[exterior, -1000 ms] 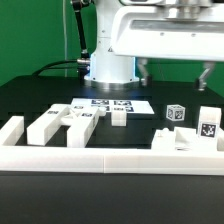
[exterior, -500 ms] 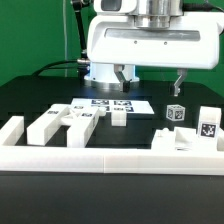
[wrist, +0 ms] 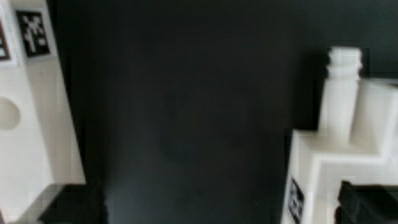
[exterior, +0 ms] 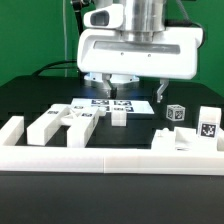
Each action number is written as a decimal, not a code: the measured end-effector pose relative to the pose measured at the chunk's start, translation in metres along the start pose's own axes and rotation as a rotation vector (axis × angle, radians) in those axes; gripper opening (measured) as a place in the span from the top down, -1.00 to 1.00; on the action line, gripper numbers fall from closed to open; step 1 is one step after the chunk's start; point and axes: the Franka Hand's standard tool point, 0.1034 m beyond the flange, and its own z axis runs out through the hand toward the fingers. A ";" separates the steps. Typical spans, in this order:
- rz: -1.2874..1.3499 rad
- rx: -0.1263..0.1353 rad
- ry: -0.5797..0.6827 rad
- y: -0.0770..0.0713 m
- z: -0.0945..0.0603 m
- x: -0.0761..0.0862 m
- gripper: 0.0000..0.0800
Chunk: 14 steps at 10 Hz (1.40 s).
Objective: Assemble chair
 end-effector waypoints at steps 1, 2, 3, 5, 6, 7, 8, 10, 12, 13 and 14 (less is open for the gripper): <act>0.033 0.011 -0.013 0.003 0.002 -0.003 -0.62; 0.042 0.013 -0.021 0.000 0.000 -0.002 -0.62; 0.039 0.013 -0.018 0.000 0.001 -0.002 -0.62; 0.035 0.012 -0.019 0.001 0.002 -0.003 -0.62; 0.008 0.009 0.000 0.004 0.006 -0.008 -0.62; -0.015 0.004 0.004 0.007 0.014 -0.022 -0.62; -0.040 0.000 -0.005 0.011 0.019 -0.032 -0.62; -0.100 -0.007 0.005 0.015 0.025 -0.039 -0.62; -0.098 -0.004 -0.025 0.014 0.025 -0.040 -0.62; -0.098 -0.004 -0.030 0.014 0.026 -0.041 -0.62; -0.103 0.002 -0.094 0.014 0.027 -0.047 -0.62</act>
Offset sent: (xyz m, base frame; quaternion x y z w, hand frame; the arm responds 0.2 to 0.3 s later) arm 0.0000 0.0000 0.0000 0.0000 0.0000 0.0000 1.0000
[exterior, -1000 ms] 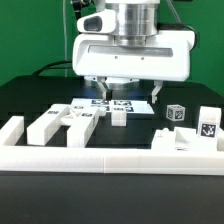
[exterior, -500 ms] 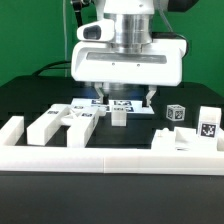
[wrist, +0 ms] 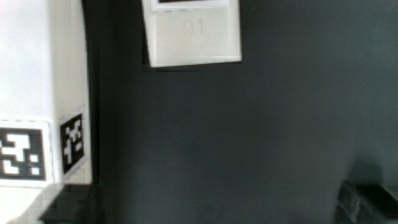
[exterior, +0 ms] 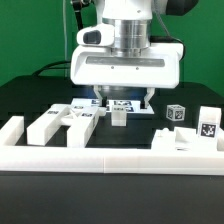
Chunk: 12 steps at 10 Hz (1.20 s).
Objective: Assemble chair
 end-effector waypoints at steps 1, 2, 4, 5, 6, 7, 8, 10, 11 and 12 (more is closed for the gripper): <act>0.005 0.013 -0.095 0.002 0.000 -0.003 -0.62; 0.009 0.018 -0.150 0.003 0.001 -0.003 -0.62; 0.021 0.032 -0.299 0.005 0.004 -0.016 -0.62; 0.023 0.036 -0.355 0.005 0.006 -0.015 -0.62; 0.022 0.040 -0.408 0.004 0.007 -0.017 -0.62; 0.025 0.044 -0.480 0.004 0.008 -0.019 -0.62; 0.028 0.032 -0.512 0.005 0.013 -0.016 -0.62; 0.029 0.019 -0.632 0.004 0.018 -0.023 -0.62; 0.028 0.022 -0.707 0.003 0.017 -0.027 -0.62; 0.031 0.022 -0.777 0.004 0.020 -0.026 -0.62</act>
Offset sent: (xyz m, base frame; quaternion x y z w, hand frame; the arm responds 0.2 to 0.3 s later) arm -0.0151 -0.0104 -0.0010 0.0002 -0.2011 0.0078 0.9795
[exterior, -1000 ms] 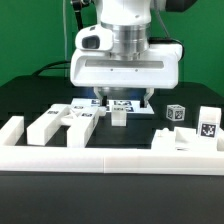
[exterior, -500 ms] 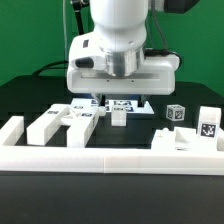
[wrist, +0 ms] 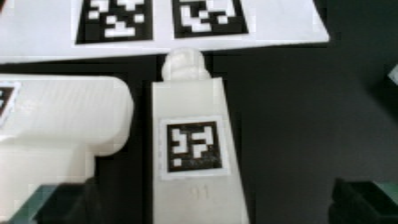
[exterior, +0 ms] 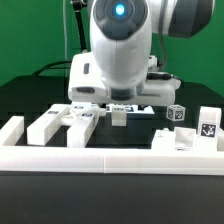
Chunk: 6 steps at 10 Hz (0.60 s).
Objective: Assemble chair
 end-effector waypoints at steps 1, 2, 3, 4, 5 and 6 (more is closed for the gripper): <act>-0.002 -0.003 0.002 -0.001 -0.001 0.004 -0.62; -0.009 -0.003 0.003 -0.002 -0.001 0.004 -0.62; -0.037 -0.002 0.003 -0.002 -0.001 0.004 -0.62; -0.070 0.002 -0.001 0.000 0.001 0.005 -0.62; -0.067 0.003 0.005 0.002 0.004 0.007 -0.62; -0.067 -0.001 0.017 0.001 0.007 0.010 -0.62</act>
Offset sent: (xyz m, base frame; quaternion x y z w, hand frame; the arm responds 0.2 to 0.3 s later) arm -0.0037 0.0056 -0.0042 0.0407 -0.0118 -0.1112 0.9929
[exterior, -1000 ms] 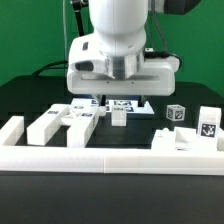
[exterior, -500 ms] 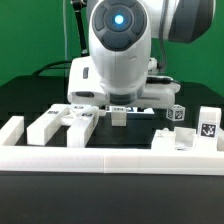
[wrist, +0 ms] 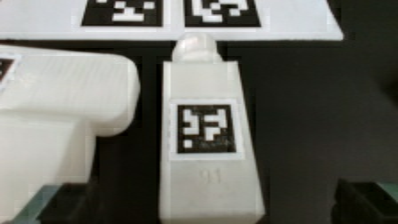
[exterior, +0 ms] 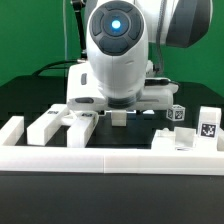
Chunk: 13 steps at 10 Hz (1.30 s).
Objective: Assemble chair
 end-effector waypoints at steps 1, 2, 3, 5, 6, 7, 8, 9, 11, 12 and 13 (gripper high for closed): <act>0.000 -0.001 -0.003 -0.002 0.002 0.001 -0.62; 0.001 -0.002 -0.001 -0.004 0.003 0.001 -0.62; 0.000 -0.002 -0.002 -0.004 0.003 0.002 -0.62; 0.001 -0.003 0.005 -0.003 0.005 0.004 -0.62; 0.004 -0.001 0.005 -0.001 0.007 0.004 -0.62; 0.007 0.000 0.006 0.001 0.010 0.004 -0.62; 0.014 0.000 0.008 0.002 0.011 0.004 -0.62; 0.015 0.000 0.008 0.002 0.011 0.004 -0.31; 0.017 0.000 0.008 0.002 0.011 0.004 0.04; 0.017 0.001 0.008 0.002 0.011 0.004 0.28; 0.018 0.002 0.009 0.003 0.010 0.004 0.28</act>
Offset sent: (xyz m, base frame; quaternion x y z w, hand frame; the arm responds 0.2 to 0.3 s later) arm -0.0010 0.0056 -0.0046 0.0009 0.0037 0.0035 1.0000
